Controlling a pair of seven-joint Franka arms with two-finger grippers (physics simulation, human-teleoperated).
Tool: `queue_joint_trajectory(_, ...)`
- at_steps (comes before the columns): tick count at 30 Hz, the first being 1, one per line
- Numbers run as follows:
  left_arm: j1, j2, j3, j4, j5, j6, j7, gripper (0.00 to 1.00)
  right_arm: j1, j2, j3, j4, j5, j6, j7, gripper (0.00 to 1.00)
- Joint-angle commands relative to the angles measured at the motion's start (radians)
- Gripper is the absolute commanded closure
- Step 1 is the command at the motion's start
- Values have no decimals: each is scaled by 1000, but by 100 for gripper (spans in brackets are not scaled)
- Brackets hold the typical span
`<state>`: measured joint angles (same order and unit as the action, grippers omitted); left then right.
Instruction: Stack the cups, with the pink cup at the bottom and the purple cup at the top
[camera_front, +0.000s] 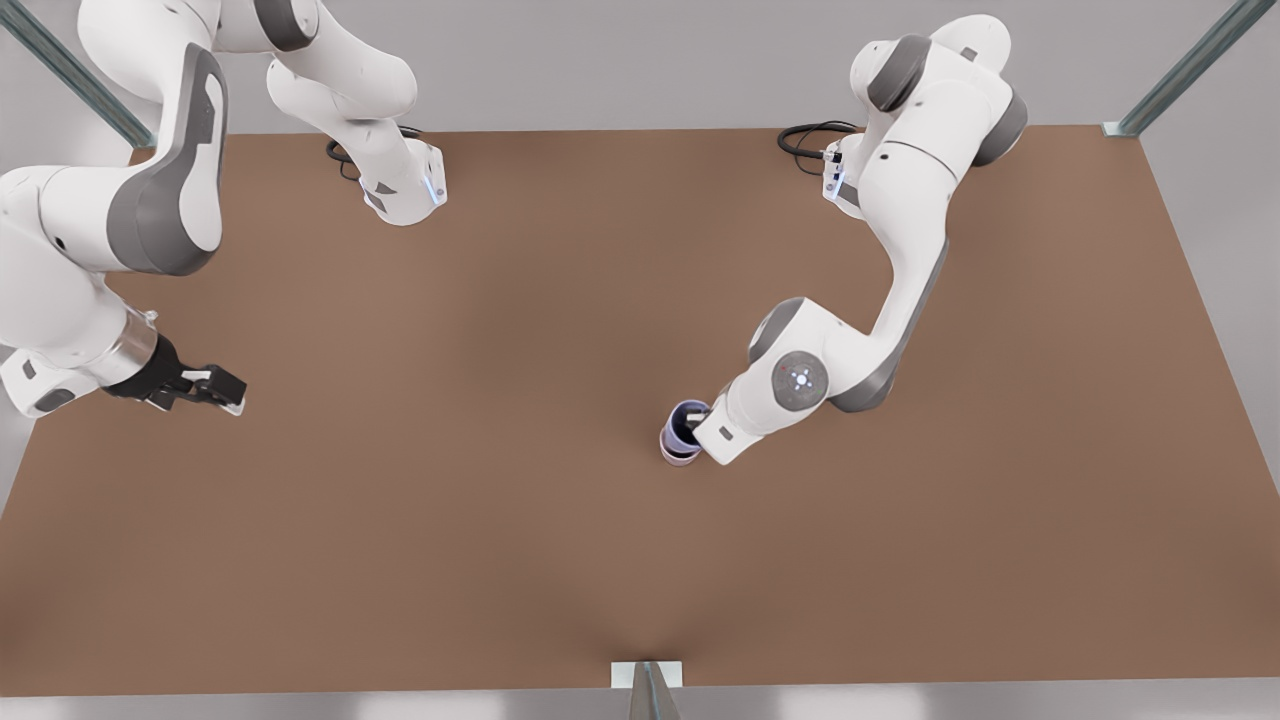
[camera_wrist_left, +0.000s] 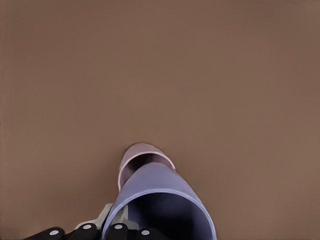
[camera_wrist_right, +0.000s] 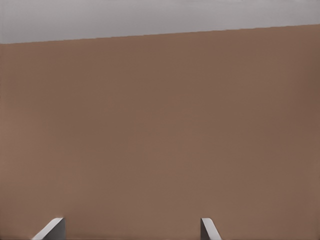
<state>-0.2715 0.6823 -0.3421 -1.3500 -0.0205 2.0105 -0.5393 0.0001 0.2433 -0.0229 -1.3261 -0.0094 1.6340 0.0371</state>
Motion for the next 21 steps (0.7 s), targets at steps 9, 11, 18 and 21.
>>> queue_joint_trajectory(9,-12,28,-1,-1,24,5,-334,79,3,10,3,1,8,4,-217,0)
queue_joint_trajectory(11,-12,36,-1,-1,24,4,-334,79,3,10,3,1,8,9,-217,0)
queue_joint_trajectory(18,-14,37,0,-1,25,5,-318,60,1,10,3,1,8,13,-217,0)
queue_joint_trajectory(21,-14,37,0,-1,25,5,-318,52,1,10,3,1,8,13,-217,0)
